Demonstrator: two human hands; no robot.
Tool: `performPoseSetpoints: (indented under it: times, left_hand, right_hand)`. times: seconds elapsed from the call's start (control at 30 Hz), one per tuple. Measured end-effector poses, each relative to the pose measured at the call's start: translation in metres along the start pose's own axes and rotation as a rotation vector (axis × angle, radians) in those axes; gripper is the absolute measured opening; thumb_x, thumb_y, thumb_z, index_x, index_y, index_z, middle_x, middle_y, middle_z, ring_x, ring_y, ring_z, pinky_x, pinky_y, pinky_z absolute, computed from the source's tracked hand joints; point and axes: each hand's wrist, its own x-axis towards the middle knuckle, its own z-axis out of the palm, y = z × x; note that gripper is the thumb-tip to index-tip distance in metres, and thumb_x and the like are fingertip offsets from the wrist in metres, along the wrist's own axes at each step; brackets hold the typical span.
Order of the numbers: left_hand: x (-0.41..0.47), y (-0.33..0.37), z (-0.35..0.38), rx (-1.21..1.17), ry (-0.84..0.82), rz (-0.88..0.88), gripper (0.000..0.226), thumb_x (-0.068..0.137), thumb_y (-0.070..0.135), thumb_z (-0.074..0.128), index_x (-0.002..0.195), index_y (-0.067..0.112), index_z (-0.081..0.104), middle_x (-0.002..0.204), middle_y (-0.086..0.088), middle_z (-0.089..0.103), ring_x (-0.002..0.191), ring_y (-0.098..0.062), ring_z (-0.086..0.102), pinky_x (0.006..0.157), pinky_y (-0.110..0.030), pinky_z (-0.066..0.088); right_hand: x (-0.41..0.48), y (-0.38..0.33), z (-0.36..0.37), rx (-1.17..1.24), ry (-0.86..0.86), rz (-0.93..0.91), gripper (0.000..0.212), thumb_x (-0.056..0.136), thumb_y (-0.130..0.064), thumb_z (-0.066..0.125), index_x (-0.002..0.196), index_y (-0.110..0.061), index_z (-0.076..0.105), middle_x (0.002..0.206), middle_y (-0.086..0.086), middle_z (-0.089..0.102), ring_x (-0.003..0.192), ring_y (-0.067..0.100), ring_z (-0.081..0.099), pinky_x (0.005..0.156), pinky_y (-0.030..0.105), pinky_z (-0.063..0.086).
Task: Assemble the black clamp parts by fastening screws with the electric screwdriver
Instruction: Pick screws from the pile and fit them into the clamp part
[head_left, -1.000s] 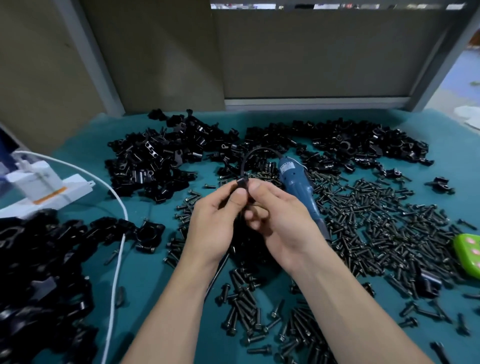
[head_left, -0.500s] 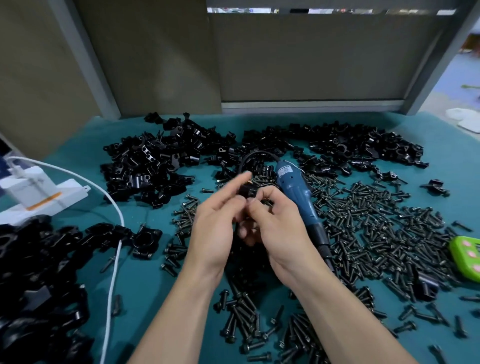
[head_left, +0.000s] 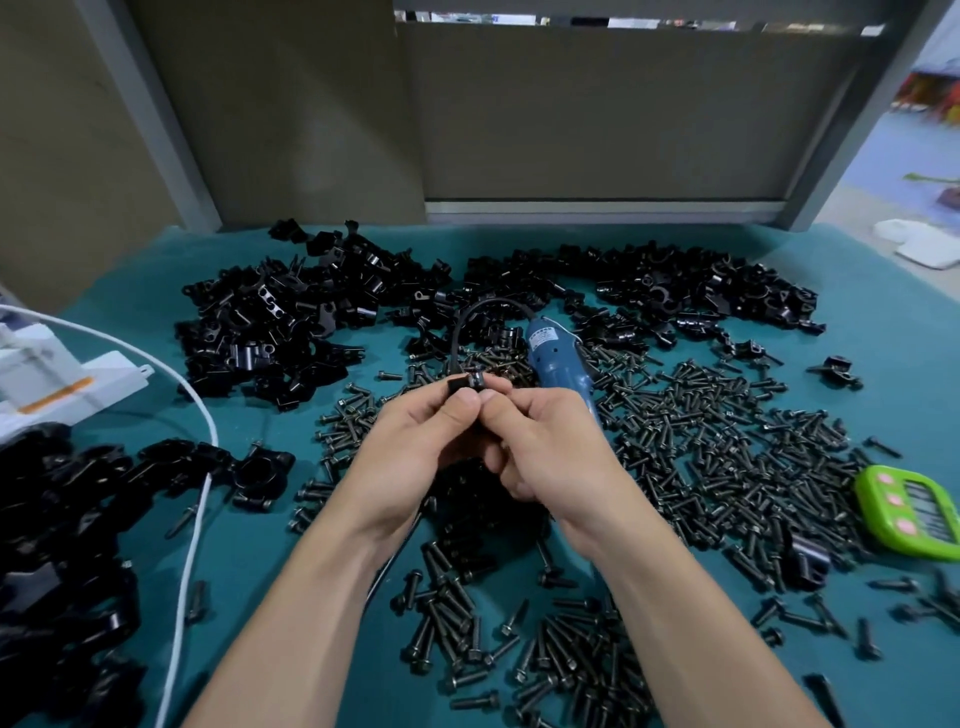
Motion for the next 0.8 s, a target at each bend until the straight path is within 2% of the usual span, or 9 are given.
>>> performPoseSetpoints:
  times: [0.1,0.23,0.33,0.4,0.47,0.57,0.63,0.73,0.8]
  left_hand:
    - [0.004,-0.007,0.013,0.055,0.134,0.052,0.025,0.096,0.030,0.059,0.101,0.021,0.081,0.096,-0.006,0.079,0.084,-0.018,0.074,0.075,-0.023,0.058]
    - [0.008,-0.016,0.022,0.209,0.217,0.112,0.029,0.109,0.024,0.052,0.106,0.031,0.079,0.107,0.001,0.080,0.105,-0.016,0.074,0.091,-0.029,0.059]
    - [0.011,-0.019,0.019,0.231,0.313,0.070,0.034,0.110,0.024,0.051,0.096,0.037,0.078,0.100,0.000,0.080,0.097,-0.021,0.076,0.090,-0.043,0.061]
    - [0.011,-0.019,0.017,0.193,0.334,0.046,0.037,0.109,0.019,0.051,0.091,0.038,0.077,0.098,0.001,0.081,0.095,-0.019,0.077,0.085,-0.036,0.063]
    - [0.011,-0.017,0.016,0.209,0.305,0.035,0.040,0.107,0.010,0.054,0.088,0.038,0.077,0.096,0.002,0.081,0.092,-0.015,0.077,0.078,-0.024,0.061]
    - [0.012,-0.015,0.015,0.257,0.248,0.025,0.040,0.104,0.004,0.056,0.086,0.034,0.076,0.095,0.001,0.080,0.091,-0.014,0.076,0.080,-0.015,0.055]
    - [0.014,-0.015,0.013,0.254,0.230,0.009,0.041,0.104,0.002,0.056,0.085,0.032,0.076,0.095,0.000,0.080,0.091,-0.016,0.076,0.081,-0.018,0.057]
    - [0.016,-0.016,0.012,0.262,0.213,-0.013,0.042,0.104,0.001,0.056,0.085,0.032,0.076,0.096,0.000,0.080,0.092,-0.016,0.076,0.081,-0.021,0.058]
    - [0.016,-0.017,0.011,0.271,0.204,-0.019,0.041,0.103,0.001,0.056,0.085,0.032,0.076,0.095,-0.001,0.080,0.090,-0.016,0.076,0.081,-0.019,0.057]
  right_hand:
    - [0.000,-0.005,-0.009,-0.445,0.163,-0.105,0.048,0.100,-0.051,0.056,0.068,-0.018,0.068,0.047,-0.008,0.056,0.040,0.006,0.044,0.043,0.020,0.032]
    - [0.005,-0.016,-0.024,-0.535,0.275,-0.147,0.040,0.087,-0.061,0.069,0.064,-0.028,0.075,0.043,-0.009,0.056,0.040,0.006,0.050,0.038,0.015,0.034]
    - [0.031,-0.016,-0.034,-0.444,0.425,-0.169,0.039,0.088,-0.040,0.071,0.059,-0.014,0.067,0.041,-0.010,0.051,0.038,0.008,0.043,0.039,0.014,0.033]
    - [0.057,-0.019,-0.052,-0.475,0.526,-0.140,0.028,0.091,-0.021,0.064,0.064,-0.017,0.069,0.053,-0.009,0.065,0.045,0.005,0.054,0.046,0.015,0.043]
    - [0.089,-0.021,-0.077,-0.669,0.535,-0.035,0.019,0.091,-0.010,0.060,0.091,-0.019,0.077,0.089,0.006,0.077,0.078,0.020,0.071,0.071,0.029,0.059]
    - [0.124,-0.015,-0.109,-1.070,0.435,0.110,0.021,0.091,-0.007,0.057,0.107,-0.010,0.070,0.110,0.015,0.072,0.106,0.036,0.065,0.084,0.034,0.051]
    - [0.135,-0.007,-0.117,-1.200,0.392,0.101,0.015,0.090,-0.003,0.053,0.095,-0.009,0.065,0.104,0.014,0.070,0.102,0.035,0.063,0.079,0.034,0.046]
    - [0.142,-0.003,-0.124,-1.134,0.431,0.076,0.016,0.088,0.003,0.055,0.088,-0.005,0.069,0.087,0.011,0.069,0.085,0.033,0.065,0.060,0.030,0.047]
    - [0.139,-0.005,-0.126,-1.087,0.420,0.078,0.021,0.088,0.005,0.060,0.099,-0.004,0.075,0.094,0.015,0.073,0.087,0.034,0.069,0.069,0.037,0.059]
